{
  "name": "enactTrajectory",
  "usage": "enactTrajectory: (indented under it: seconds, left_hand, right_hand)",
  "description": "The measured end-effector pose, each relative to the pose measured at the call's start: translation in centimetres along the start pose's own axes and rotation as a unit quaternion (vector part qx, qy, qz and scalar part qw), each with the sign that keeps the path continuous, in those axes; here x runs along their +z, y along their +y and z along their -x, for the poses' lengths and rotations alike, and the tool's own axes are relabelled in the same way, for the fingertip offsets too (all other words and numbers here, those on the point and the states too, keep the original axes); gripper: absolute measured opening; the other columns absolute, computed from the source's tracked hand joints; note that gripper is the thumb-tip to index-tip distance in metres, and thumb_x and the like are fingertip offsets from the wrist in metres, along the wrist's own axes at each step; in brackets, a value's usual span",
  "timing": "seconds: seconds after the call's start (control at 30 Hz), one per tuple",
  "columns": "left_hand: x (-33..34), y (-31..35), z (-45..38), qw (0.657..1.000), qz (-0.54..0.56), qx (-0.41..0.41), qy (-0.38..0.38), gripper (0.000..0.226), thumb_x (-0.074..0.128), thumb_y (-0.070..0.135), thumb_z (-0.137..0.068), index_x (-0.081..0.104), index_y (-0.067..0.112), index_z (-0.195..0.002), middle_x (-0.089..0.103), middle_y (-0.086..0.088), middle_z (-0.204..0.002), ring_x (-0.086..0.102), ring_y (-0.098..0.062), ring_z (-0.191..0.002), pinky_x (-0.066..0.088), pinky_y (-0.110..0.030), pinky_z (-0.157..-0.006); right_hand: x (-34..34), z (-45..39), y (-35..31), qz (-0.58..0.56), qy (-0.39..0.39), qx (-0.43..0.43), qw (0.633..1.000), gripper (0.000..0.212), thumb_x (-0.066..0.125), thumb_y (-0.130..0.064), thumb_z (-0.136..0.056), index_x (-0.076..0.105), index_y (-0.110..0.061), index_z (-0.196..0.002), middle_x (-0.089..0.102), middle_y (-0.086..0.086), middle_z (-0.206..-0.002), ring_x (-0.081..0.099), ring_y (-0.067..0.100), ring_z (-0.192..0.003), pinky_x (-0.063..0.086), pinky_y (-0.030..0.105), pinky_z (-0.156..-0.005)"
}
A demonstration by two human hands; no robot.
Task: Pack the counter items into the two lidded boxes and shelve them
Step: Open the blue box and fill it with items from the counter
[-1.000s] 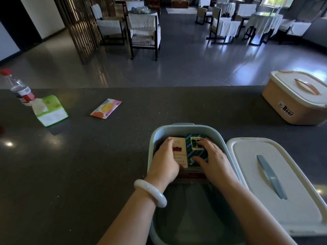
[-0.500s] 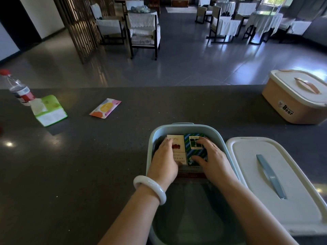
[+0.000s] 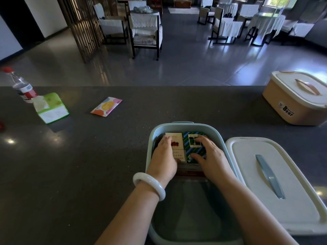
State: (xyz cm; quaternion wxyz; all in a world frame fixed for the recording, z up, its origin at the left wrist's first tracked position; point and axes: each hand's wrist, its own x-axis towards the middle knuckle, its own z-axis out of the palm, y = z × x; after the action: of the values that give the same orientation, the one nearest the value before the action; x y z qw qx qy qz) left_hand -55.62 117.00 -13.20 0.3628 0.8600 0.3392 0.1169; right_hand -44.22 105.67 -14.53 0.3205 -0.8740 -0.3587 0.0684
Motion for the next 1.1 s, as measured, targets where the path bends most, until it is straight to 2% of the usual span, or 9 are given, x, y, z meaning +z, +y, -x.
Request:
enactTrajectory:
  seconds: [0.33, 0.67, 0.8, 0.9, 1.0, 1.1]
  left_hand:
    - [0.0, 0.0, 0.0, 1.0, -0.004, -0.003, -0.007, 0.067, 0.052, 0.003, -0.094, 0.024, 0.021, -0.152, 0.029, 0.002, -0.156, 0.032, -0.015, -0.141, 0.033, -0.034, -0.111]
    - [0.2, -0.1, 0.1, 1.0, -0.013, 0.02, -0.014, 0.067, 0.053, 0.001, -0.093, 0.026, 0.021, -0.151, 0.019, 0.006, -0.16, 0.021, -0.012, -0.145, 0.024, -0.03, -0.114]
    - [-0.1, 0.2, 0.3, 0.999, -0.009, 0.045, -0.011, 0.068, 0.057, 0.002, -0.092, 0.029, 0.02, -0.151, 0.022, 0.006, -0.158, 0.021, -0.01, -0.144, 0.023, -0.028, -0.115]
    - [-1.2, 0.5, 0.6, 0.997, -0.015, 0.073, 0.011, 0.063, 0.062, 0.009, -0.091, 0.035, 0.019, -0.148, 0.028, 0.006, -0.155, 0.027, -0.01, -0.142, 0.027, -0.027, -0.115]
    - [-3.4, 0.4, 0.3, 0.989, -0.058, 0.114, 0.068, 0.058, 0.066, 0.016, -0.089, 0.043, 0.016, -0.142, 0.038, 0.003, -0.148, 0.036, -0.012, -0.136, 0.028, -0.019, -0.107]
    - [-5.8, -0.1, -0.1, 0.987, -0.092, 0.097, 0.089, 0.056, 0.067, 0.019, -0.088, 0.045, 0.017, -0.14, 0.043, 0.002, -0.142, 0.042, -0.013, -0.131, 0.03, -0.019, -0.1]
  right_hand:
    - [-0.1, -0.1, -0.1, -0.002, -0.012, 0.006, 1.0, 0.061, 0.071, -0.024, -0.085, 0.046, -0.02, -0.14, 0.043, -0.001, -0.147, 0.038, 0.015, -0.136, 0.033, 0.037, -0.113]
    - [-0.1, 0.1, -0.2, -0.007, -0.012, 0.001, 1.0, 0.061, 0.07, -0.025, -0.086, 0.045, -0.02, -0.141, 0.04, -0.001, -0.149, 0.035, 0.014, -0.138, 0.029, 0.033, -0.115]
    - [-0.1, 0.1, -0.4, -0.002, -0.017, -0.009, 1.0, 0.059, 0.067, -0.026, -0.088, 0.044, -0.019, -0.143, 0.039, -0.001, -0.15, 0.029, 0.012, -0.141, 0.023, 0.029, -0.115]
    - [-0.4, 0.1, -0.8, -0.009, -0.021, -0.021, 1.0, 0.055, 0.063, -0.026, -0.091, 0.044, -0.019, -0.142, 0.038, -0.003, -0.151, 0.027, 0.011, -0.142, 0.021, 0.029, -0.116]
    - [-1.3, -0.3, -1.1, -0.009, -0.009, -0.028, 1.0, 0.052, 0.063, -0.023, -0.091, 0.047, -0.019, -0.14, 0.042, -0.003, -0.148, 0.036, 0.014, -0.138, 0.027, 0.03, -0.113]
    - [-2.2, -0.8, -2.1, -0.009, -0.031, -0.026, 0.999, 0.052, 0.063, -0.022, -0.092, 0.046, -0.022, -0.14, 0.05, -0.002, -0.141, 0.047, 0.017, -0.128, 0.039, 0.033, -0.106]
